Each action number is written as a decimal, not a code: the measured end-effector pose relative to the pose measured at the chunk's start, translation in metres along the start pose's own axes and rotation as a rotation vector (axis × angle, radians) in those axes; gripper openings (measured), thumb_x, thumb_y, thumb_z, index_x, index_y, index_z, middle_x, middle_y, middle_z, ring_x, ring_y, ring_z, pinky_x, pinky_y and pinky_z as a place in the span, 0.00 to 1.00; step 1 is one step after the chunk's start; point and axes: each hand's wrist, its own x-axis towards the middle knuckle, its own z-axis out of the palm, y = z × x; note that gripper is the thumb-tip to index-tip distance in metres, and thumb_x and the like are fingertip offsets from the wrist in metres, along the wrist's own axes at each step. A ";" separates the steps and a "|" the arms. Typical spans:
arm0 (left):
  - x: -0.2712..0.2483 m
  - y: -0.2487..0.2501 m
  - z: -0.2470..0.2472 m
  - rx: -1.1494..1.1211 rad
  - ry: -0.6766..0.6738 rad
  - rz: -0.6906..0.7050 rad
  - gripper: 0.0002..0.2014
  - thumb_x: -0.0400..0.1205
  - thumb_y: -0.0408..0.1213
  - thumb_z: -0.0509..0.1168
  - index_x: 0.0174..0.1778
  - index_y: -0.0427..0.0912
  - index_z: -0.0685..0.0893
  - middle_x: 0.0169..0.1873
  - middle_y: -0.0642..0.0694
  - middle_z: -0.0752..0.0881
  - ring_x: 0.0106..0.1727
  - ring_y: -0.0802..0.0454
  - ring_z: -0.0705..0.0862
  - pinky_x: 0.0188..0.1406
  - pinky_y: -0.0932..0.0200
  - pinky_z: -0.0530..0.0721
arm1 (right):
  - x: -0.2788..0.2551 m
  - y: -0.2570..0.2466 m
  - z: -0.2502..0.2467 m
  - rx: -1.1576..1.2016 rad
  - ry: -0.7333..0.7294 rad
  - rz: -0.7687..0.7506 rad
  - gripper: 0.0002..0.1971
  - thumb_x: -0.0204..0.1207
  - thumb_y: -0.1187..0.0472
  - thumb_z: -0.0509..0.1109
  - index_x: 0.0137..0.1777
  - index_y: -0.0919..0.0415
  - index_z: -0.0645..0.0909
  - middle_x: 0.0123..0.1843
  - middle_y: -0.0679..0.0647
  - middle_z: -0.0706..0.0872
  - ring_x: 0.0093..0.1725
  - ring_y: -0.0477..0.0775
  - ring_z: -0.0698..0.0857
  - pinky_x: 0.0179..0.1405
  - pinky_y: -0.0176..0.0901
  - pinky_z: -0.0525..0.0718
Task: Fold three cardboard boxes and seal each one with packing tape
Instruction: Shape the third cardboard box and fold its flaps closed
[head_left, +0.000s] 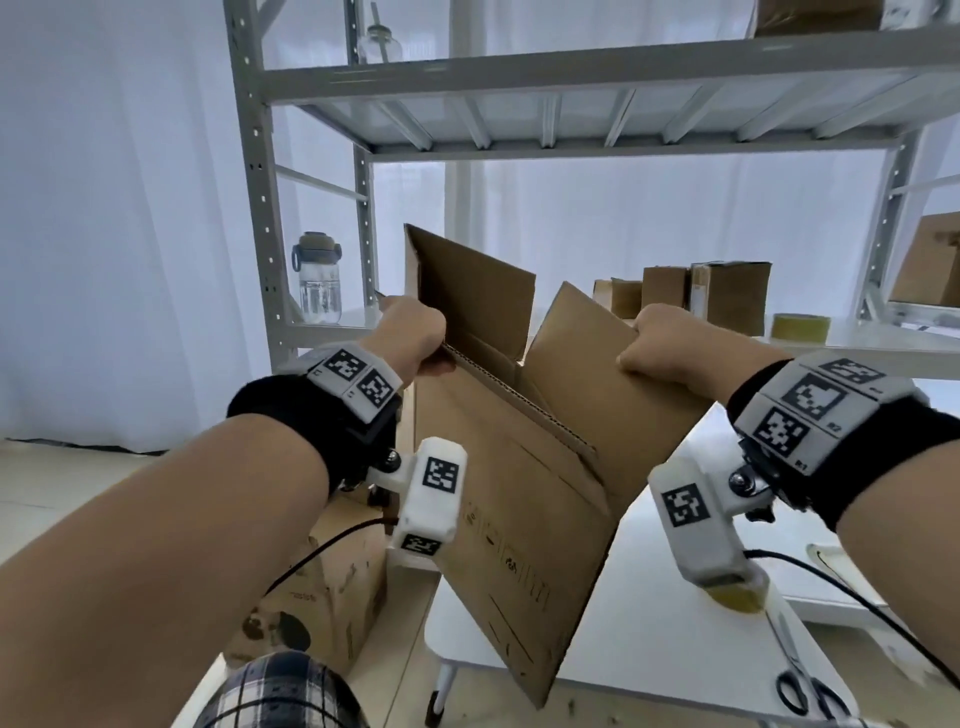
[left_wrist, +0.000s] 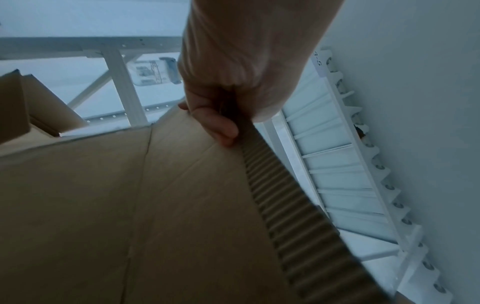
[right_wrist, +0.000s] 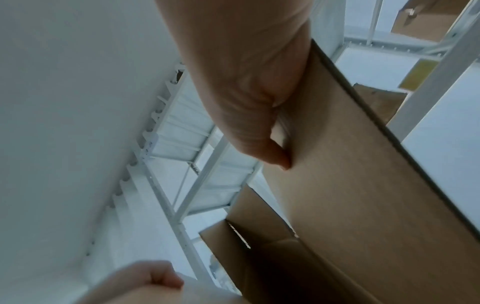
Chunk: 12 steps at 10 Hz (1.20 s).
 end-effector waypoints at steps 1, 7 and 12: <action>-0.004 -0.013 -0.012 -0.009 -0.005 -0.026 0.07 0.82 0.23 0.58 0.39 0.36 0.76 0.35 0.42 0.80 0.28 0.53 0.80 0.19 0.67 0.80 | -0.013 -0.011 -0.010 0.064 -0.169 -0.025 0.04 0.71 0.69 0.69 0.40 0.66 0.75 0.37 0.61 0.79 0.32 0.57 0.79 0.29 0.41 0.74; 0.003 -0.021 -0.016 -0.115 0.082 0.020 0.12 0.82 0.20 0.54 0.59 0.34 0.70 0.25 0.40 0.78 0.17 0.53 0.80 0.11 0.67 0.76 | -0.026 -0.002 -0.027 0.451 0.198 0.018 0.11 0.74 0.68 0.65 0.36 0.73 0.86 0.20 0.59 0.81 0.14 0.48 0.73 0.20 0.36 0.70; 0.007 -0.038 0.010 0.145 -0.005 0.315 0.19 0.84 0.49 0.58 0.61 0.38 0.82 0.72 0.45 0.71 0.70 0.42 0.73 0.72 0.41 0.73 | -0.019 0.009 0.029 0.433 0.335 0.012 0.11 0.80 0.71 0.56 0.36 0.63 0.66 0.36 0.62 0.86 0.31 0.59 0.78 0.34 0.51 0.77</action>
